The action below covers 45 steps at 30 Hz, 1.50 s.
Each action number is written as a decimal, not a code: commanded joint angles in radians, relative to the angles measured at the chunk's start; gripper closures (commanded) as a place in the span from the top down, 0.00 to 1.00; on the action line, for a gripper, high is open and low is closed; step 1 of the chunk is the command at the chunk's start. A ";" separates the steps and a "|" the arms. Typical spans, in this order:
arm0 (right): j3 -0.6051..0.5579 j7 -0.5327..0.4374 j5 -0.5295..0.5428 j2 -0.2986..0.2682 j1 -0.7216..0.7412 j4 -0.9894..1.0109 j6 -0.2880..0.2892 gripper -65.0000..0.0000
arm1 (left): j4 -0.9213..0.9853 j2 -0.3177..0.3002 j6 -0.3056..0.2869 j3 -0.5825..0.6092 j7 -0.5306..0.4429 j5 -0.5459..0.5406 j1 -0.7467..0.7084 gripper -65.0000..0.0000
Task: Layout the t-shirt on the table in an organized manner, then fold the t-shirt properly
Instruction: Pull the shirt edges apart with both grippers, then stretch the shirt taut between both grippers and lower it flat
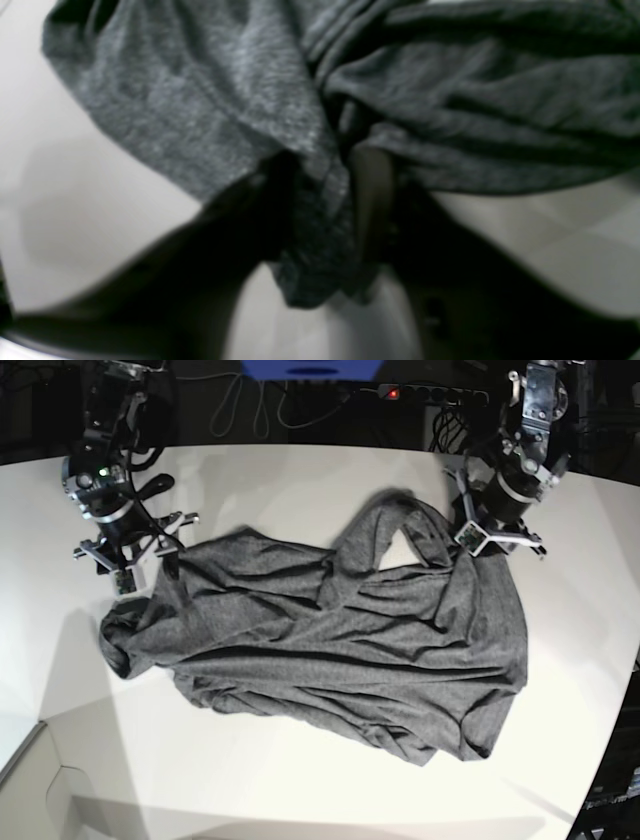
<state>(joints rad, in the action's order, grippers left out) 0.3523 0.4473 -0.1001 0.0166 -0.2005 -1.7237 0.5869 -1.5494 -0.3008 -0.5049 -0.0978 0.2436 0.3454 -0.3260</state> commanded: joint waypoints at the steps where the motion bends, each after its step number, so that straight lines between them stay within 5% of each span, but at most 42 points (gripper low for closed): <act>1: 0.003 -0.025 0.009 -0.004 0.008 -0.022 0.000 0.49 | 0.045 0.001 -0.057 0.017 0.138 0.053 -0.018 0.23; 5: 0.003 -0.028 0.009 -0.008 0.016 -0.022 0.000 0.50 | 0.065 0.001 -0.057 0.027 0.141 0.053 0.000 0.00; 15: -0.006 -0.018 0.004 -0.136 0.149 0.003 0.000 0.51 | 0.053 -0.016 -0.057 -0.043 0.136 0.053 0.001 0.00; 22: -0.134 -0.017 -0.037 -0.261 0.307 0.219 0.000 0.63 | 0.053 -0.024 -0.057 -0.115 0.136 0.053 0.031 0.00; 30: -0.172 -0.018 -0.039 -0.271 0.411 0.368 0.000 0.62 | 0.053 -0.024 -0.057 -0.127 0.136 0.053 0.057 0.00; 33: -0.172 -0.018 -0.039 -0.260 0.415 0.368 0.000 0.50 | 0.053 -0.024 -0.057 -0.128 0.136 0.053 0.058 0.00; 39: -0.169 -0.018 -0.039 -0.255 0.407 0.368 0.000 0.00 | 0.062 -0.024 -0.057 -0.128 0.136 0.053 0.075 0.00; 45: -0.114 -0.018 -0.039 -0.261 0.393 0.331 0.000 0.00 | 0.059 -0.024 -0.057 -0.128 0.136 0.053 0.081 0.00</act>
<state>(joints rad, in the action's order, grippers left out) 0.2295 0.4500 -0.1486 -0.2249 0.1722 -1.3697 0.5877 -1.4910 -0.3157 -0.5404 -0.2256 0.3363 0.3813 -0.2378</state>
